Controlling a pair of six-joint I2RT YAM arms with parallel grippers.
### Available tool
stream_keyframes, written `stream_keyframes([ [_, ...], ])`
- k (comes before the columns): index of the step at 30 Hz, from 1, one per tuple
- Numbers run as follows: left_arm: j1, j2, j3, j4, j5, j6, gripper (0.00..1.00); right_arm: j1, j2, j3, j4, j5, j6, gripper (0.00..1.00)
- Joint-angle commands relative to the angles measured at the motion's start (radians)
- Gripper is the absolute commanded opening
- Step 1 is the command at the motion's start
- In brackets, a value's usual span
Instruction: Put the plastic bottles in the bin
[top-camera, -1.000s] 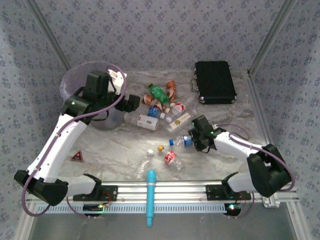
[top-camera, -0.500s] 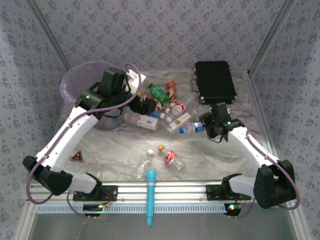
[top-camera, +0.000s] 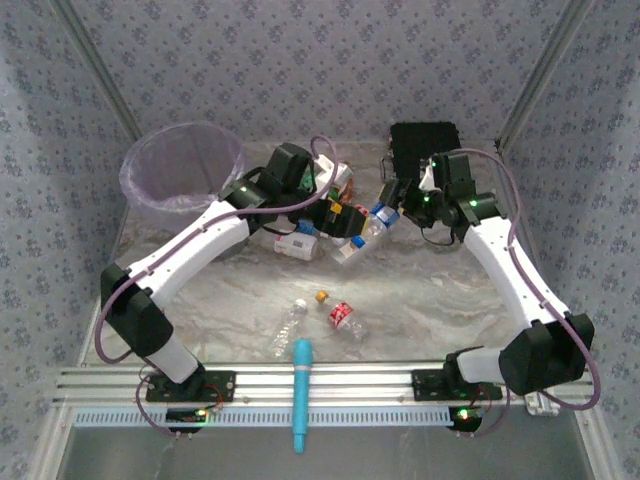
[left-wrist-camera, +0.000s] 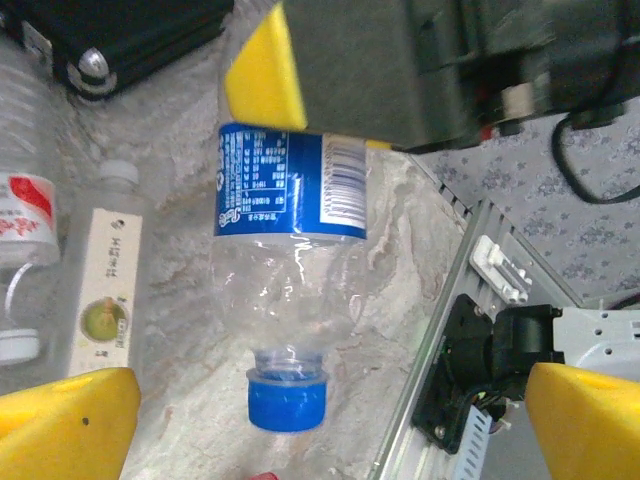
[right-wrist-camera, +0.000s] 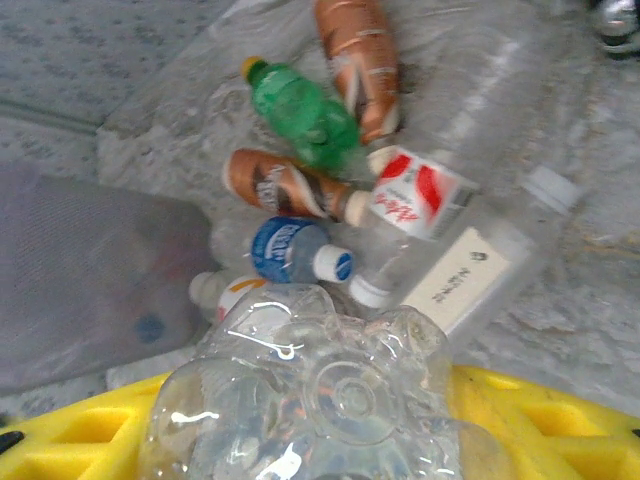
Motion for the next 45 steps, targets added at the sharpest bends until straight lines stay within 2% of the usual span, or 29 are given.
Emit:
stream_keyframes([
  [1,-0.018,0.012,0.015,0.039,-0.001,-0.017,0.98,0.014,0.025,0.048,0.019,-0.106,-0.035,0.46],
  [4,-0.025,0.035,0.005,0.064,-0.02,-0.021,0.98,0.031,0.039,0.059,0.057,-0.128,-0.017,0.46],
  [10,-0.04,0.07,0.015,0.08,-0.022,-0.019,0.9,0.045,0.048,0.066,0.094,-0.143,0.008,0.46],
  [22,-0.041,0.098,0.032,0.085,-0.022,-0.014,0.51,0.042,0.051,0.08,0.107,-0.145,0.018,0.46],
  [27,-0.039,0.109,0.044,0.08,-0.026,-0.012,0.44,0.036,0.056,0.084,0.098,-0.145,0.015,0.53],
  [31,-0.035,0.11,0.05,0.073,-0.036,-0.011,0.43,0.022,0.058,0.108,0.05,-0.148,-0.008,0.71],
  [35,-0.025,0.112,0.055,0.064,-0.051,-0.011,0.42,-0.015,0.032,0.123,-0.003,-0.14,-0.034,0.81],
  [39,-0.016,0.116,0.061,0.062,-0.063,-0.013,0.4,-0.056,-0.015,0.122,-0.052,-0.139,-0.049,0.86],
  [45,0.005,0.106,0.108,0.006,-0.094,0.021,0.38,-0.175,-0.123,0.105,-0.122,-0.128,-0.092,0.89],
])
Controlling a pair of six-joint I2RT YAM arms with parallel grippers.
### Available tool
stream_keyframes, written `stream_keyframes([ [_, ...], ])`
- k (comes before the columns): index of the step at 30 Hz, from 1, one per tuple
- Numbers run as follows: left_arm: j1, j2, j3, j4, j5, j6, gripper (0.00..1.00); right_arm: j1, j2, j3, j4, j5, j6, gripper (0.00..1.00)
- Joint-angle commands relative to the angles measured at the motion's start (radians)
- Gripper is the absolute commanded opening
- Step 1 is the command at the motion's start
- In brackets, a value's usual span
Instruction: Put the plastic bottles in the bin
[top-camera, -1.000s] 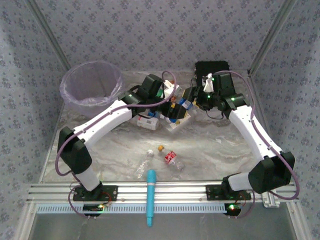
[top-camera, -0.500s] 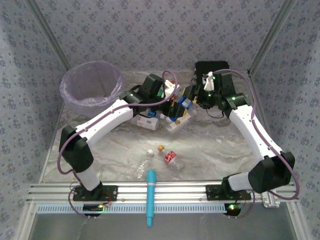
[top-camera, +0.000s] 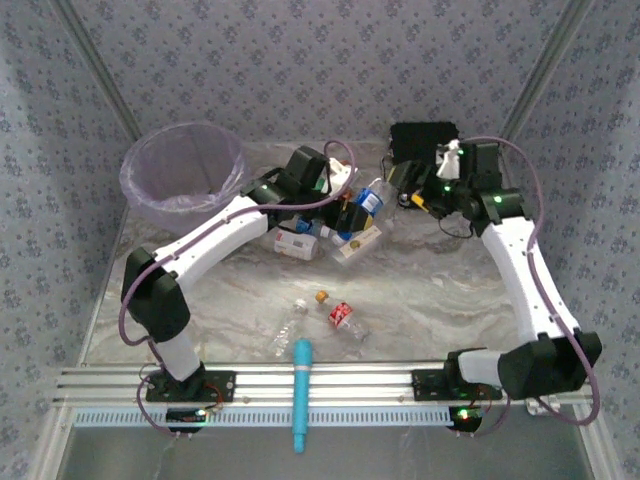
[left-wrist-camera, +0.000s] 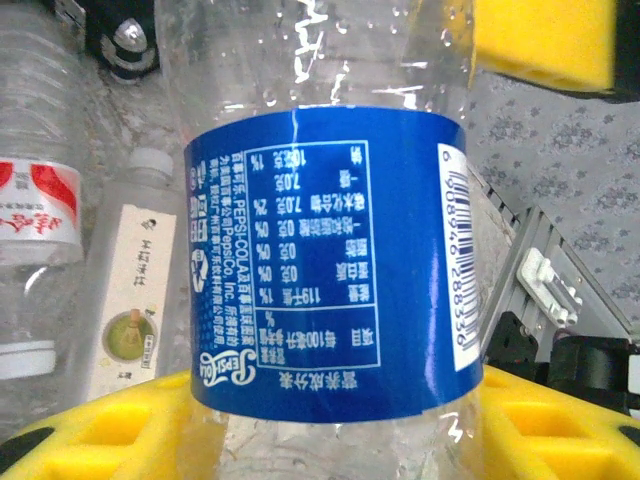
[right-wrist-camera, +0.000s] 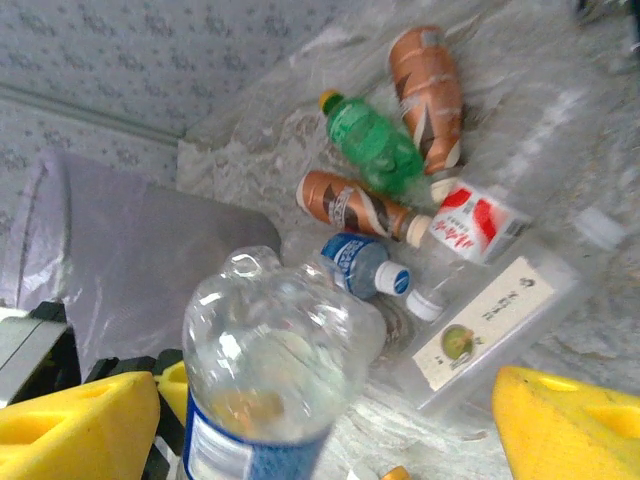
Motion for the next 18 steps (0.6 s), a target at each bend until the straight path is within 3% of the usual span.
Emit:
stream_keyframes([
  [1,0.021,-0.013,0.086,-0.047,-0.027,0.047,0.37,-0.071,-0.082,0.003,-0.059,0.004,-0.046,0.9],
  [5,0.078,-0.035,0.189,-0.154,-0.055,0.091,0.33,-0.105,-0.122,-0.07,-0.005,-0.026,-0.077,1.0],
  [14,0.281,-0.149,0.363,-0.334,-0.167,0.139,0.21,-0.105,-0.111,-0.196,0.044,-0.077,-0.104,1.0],
  [18,0.409,-0.22,0.352,-0.374,-0.199,0.113,0.09,-0.101,-0.097,-0.207,0.041,-0.044,-0.112,1.0],
])
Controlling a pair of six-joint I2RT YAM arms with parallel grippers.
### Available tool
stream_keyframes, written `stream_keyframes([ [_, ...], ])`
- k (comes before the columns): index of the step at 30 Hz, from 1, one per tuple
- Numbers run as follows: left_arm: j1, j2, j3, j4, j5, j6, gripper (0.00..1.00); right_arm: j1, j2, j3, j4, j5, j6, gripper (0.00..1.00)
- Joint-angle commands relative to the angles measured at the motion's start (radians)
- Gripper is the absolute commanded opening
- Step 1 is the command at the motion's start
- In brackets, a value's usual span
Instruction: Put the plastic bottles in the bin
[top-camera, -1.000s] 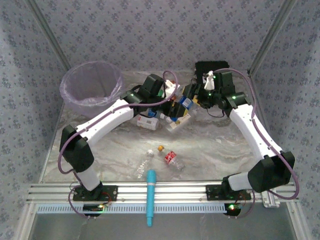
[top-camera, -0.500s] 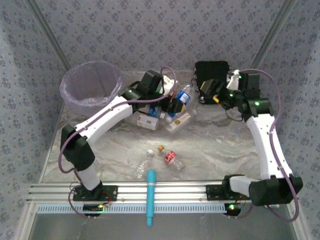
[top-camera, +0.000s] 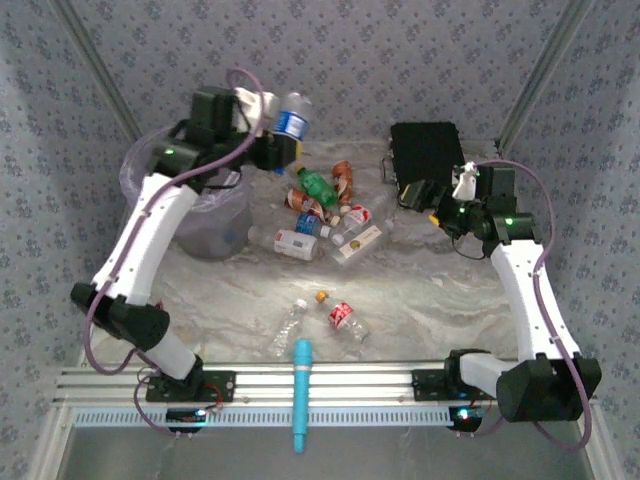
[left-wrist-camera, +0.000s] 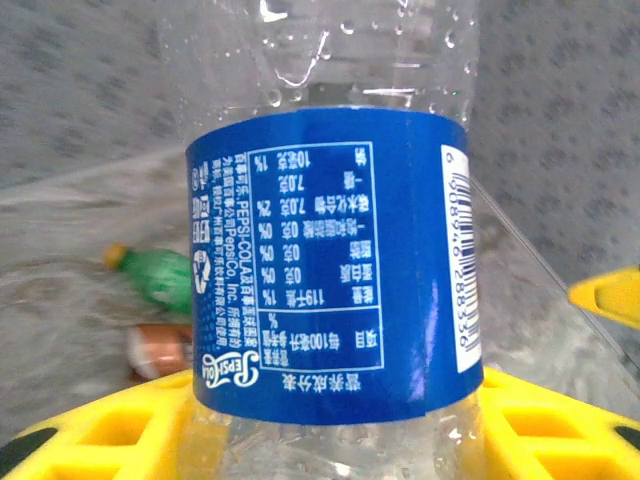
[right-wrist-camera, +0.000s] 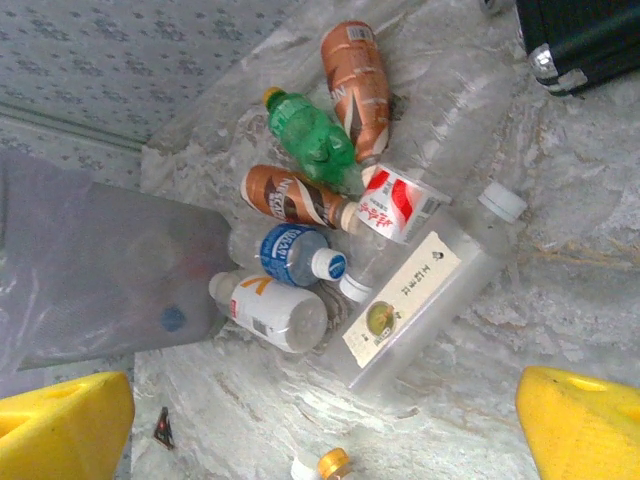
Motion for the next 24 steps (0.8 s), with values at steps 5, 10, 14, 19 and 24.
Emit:
stream_keyframes([
  [5,0.261,-0.133,-0.05,-0.129,-0.025,-0.03,0.0,0.017,0.017,-0.012,0.022,0.041,-0.043,1.0],
  [10,0.362,-0.152,-0.094,-0.233,-0.128,0.009,0.0,0.076,0.04,0.009,-0.026,0.137,-0.109,1.0],
  [14,0.406,-0.114,-0.11,-0.291,-0.234,0.033,0.0,0.115,0.059,0.011,-0.042,0.189,-0.136,1.0],
  [19,0.404,-0.031,-0.125,-0.331,-0.279,0.058,0.0,0.142,0.077,0.01,-0.043,0.211,-0.155,1.0],
  [24,0.401,0.006,-0.171,-0.299,-0.281,0.067,0.0,0.16,0.078,0.005,-0.05,0.249,-0.168,1.0],
])
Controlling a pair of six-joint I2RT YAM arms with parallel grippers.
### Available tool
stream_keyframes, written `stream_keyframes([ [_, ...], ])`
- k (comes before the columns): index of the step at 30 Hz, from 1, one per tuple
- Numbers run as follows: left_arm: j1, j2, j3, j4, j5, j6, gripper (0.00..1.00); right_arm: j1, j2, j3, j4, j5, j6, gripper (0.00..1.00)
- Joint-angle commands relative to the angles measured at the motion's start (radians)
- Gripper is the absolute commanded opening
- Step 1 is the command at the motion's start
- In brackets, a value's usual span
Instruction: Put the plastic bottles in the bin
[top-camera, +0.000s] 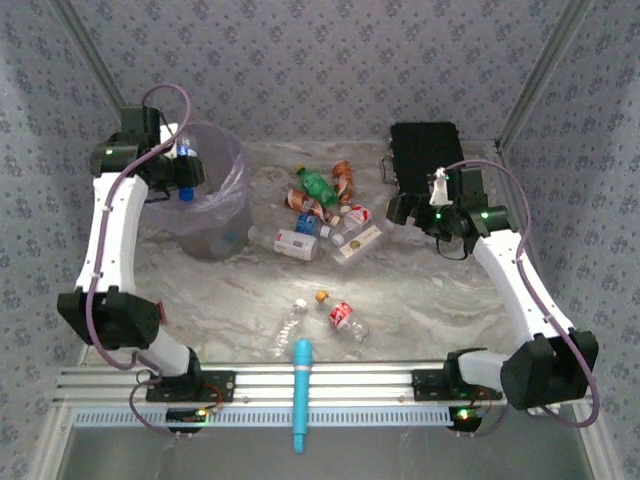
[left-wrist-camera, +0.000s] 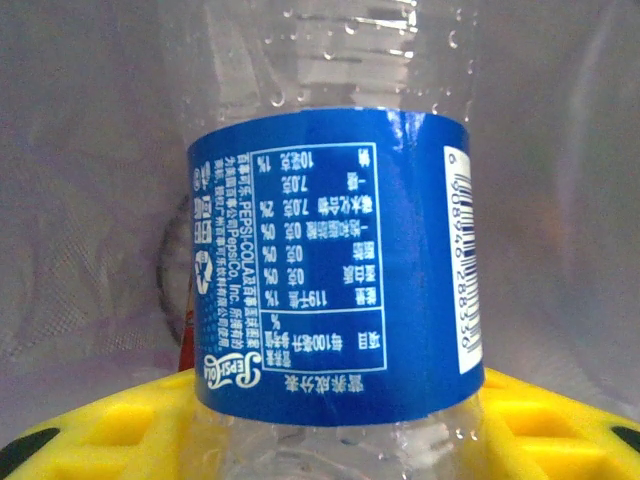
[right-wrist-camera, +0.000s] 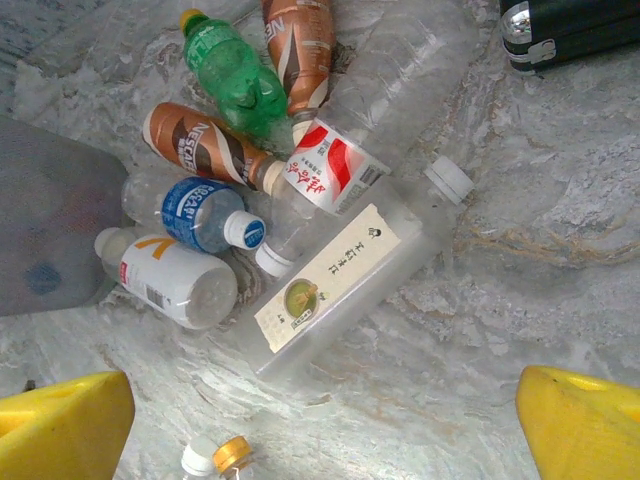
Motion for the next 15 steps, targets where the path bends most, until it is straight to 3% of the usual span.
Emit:
stream_keyframes([
  [1,-0.003,0.016,-0.009,-0.011,-0.023,0.024,0.0,0.009,0.003,0.012,-0.021,0.041,-0.031,1.0],
  [6,-0.034,0.084,0.0,-0.007,-0.042,0.023,0.03,0.013,0.014,0.01,-0.022,0.048,-0.035,1.0],
  [12,-0.085,0.145,-0.006,0.005,-0.031,0.018,0.15,0.014,0.022,0.011,-0.035,0.07,-0.048,1.0],
  [15,-0.098,0.162,-0.007,-0.008,-0.08,0.011,0.2,0.013,0.027,0.012,-0.037,0.069,-0.052,1.0],
])
